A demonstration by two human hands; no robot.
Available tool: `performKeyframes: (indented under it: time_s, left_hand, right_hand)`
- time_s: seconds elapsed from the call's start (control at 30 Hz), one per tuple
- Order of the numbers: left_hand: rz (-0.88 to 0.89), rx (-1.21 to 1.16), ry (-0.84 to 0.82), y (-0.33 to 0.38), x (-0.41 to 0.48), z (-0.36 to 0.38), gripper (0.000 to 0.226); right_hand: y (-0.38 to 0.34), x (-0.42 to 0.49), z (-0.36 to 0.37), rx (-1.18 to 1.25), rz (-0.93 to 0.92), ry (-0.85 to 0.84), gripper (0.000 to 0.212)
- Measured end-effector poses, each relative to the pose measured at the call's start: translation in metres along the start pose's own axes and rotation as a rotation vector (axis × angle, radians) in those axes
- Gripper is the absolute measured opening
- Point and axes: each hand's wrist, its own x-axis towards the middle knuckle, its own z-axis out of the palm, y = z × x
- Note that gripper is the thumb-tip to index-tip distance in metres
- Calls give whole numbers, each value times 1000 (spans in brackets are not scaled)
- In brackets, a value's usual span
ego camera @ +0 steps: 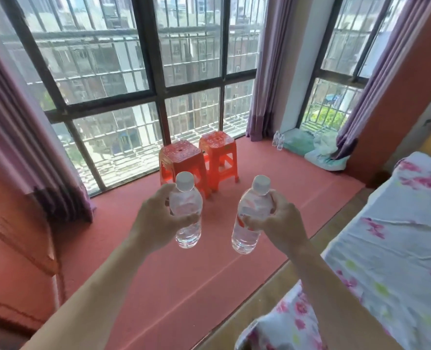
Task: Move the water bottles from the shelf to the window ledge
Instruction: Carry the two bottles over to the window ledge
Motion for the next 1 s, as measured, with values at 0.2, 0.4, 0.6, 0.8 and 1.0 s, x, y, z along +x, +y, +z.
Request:
performKeyframes:
  time_s: [0.2,0.4,0.6,0.8,1.0]
  left_hand:
    - [24,-5,51,8,89,19,60]
    - [34,-64,19,0,169,31,57]
    - [105,-102,-65,-30,282,52,60]
    - [181,-125,-224,-41,405,77,63]
    - [249,-181,-389,-25,485,122,66]
  right_hand:
    - [-4,97,-6,10,-4,-4,58]
    - [-3,169,3,8,32,12,57]
    - [1,251,26,-22,82,100,45]
    - [-3,323,37,-34,163,228,38]
    - [10,366,28,-62,254,357,37]
